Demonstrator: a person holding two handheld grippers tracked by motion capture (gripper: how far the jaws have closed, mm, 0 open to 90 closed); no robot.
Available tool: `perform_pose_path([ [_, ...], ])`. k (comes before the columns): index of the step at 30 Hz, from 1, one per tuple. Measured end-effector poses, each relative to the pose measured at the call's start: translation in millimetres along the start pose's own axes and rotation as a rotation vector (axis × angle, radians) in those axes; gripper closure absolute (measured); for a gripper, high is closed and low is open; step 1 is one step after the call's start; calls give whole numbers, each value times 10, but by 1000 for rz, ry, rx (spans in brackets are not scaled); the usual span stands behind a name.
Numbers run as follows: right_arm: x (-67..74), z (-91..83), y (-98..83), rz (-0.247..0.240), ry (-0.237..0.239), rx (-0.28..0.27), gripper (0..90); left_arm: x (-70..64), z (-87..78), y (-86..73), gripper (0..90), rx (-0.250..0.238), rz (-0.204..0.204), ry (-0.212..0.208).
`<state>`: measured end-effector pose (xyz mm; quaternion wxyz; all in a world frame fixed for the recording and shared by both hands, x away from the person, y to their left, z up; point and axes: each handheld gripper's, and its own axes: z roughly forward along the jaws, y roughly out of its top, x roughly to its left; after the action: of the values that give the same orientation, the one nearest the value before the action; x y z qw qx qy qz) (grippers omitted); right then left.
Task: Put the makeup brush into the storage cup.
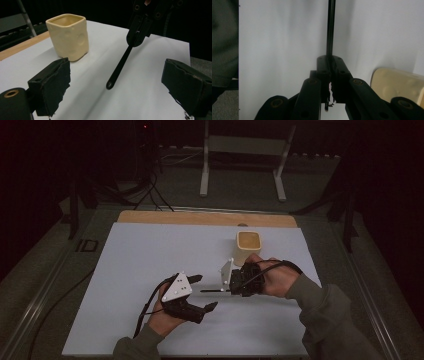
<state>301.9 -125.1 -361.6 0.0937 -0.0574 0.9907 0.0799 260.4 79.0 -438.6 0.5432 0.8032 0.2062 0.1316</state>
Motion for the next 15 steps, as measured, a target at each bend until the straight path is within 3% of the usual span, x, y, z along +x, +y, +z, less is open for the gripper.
perform_pose_path([
  [8, 19, -15, 39, -18, 8, -4, 858, -19, 54, -2, 173, 11, -3, -38],
  [12, 32, -17, 58, -32, 18, -7, 858, -25, 84, -5, 301, 21, -4, -68],
  [15, 44, -19, 72, -43, 25, -8, 858, -56, 107, -8, 426, 27, 11, -50],
])
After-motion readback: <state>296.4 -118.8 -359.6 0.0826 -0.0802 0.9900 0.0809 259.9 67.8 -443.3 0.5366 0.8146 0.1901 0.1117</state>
